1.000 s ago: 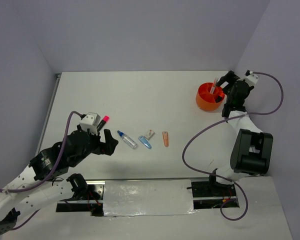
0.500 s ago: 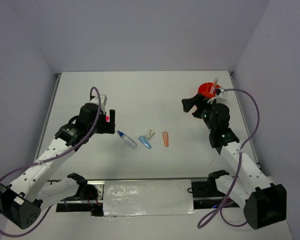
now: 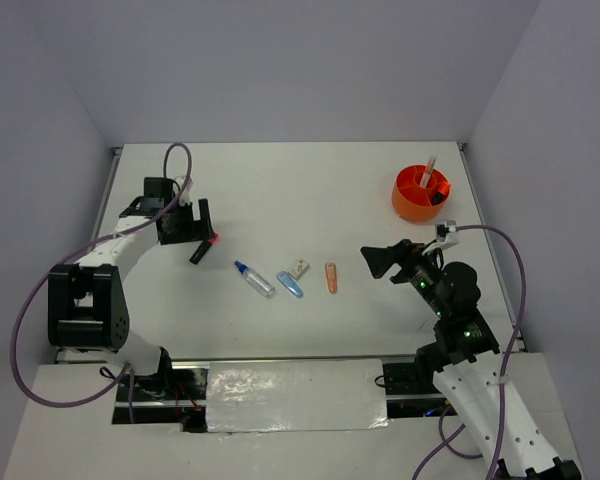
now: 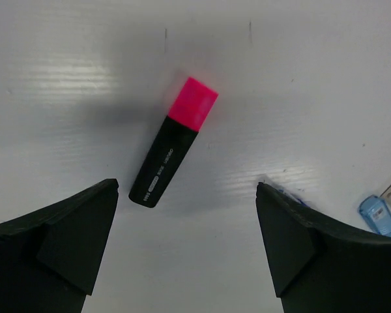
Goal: Sort the stationery into containers
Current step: Pick up the pen from the center of the board.
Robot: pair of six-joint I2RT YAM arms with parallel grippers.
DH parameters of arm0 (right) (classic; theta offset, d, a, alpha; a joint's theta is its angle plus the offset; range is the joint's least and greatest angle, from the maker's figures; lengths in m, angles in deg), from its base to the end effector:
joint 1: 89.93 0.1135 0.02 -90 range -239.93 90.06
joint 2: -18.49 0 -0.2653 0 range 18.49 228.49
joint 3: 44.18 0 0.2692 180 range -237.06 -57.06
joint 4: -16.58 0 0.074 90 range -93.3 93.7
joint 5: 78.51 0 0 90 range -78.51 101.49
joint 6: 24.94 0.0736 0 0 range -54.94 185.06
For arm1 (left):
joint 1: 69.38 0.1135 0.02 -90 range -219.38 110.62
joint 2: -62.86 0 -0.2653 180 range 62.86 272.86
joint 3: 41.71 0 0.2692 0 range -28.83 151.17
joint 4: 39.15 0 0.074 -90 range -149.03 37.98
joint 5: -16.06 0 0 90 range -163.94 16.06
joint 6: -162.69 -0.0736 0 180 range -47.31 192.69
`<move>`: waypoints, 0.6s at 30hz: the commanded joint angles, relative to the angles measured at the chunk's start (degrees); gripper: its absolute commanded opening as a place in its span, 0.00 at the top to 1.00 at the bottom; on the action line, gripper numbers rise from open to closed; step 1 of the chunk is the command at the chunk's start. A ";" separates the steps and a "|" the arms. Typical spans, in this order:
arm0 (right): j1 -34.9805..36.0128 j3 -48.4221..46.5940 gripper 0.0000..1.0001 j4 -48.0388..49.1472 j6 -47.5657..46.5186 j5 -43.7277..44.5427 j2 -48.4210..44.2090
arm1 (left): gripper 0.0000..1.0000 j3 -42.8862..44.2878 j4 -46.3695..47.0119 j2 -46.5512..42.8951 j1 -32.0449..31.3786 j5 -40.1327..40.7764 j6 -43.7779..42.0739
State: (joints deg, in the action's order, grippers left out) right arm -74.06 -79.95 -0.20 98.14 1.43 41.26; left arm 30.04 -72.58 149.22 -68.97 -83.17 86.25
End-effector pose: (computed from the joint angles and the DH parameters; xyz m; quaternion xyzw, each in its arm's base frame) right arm 0.1733 0.0626 0.2671 0.0496 0.7280 0.3403 0.5931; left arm 0.3618 -0.0092 0.2013 -0.0846 0.9273 -0.1155 0.3459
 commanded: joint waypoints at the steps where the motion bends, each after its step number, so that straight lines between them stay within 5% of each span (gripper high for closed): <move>1: 0.20 -0.66 0.00 -6.99 -3.11 -4.17 -1.49 | 0.01 -2.09 1.66 2.21 -0.84 -0.71 -2.13; 15: 0.12 -3.56 0.00 -15.61 -6.98 -2.94 -9.14 | 0.02 -2.19 0.17 11.27 -4.54 13.54 -3.28; 18: 0.20 -3.03 0.00 -16.05 -6.71 -3.29 -10.11 | 0.12 -1.40 -0.62 14.08 -4.62 12.05 -3.37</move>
State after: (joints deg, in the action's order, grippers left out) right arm -74.06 -81.15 -15.11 92.46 -1.46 32.25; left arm 27.83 -72.60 160.15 -73.65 -71.00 83.36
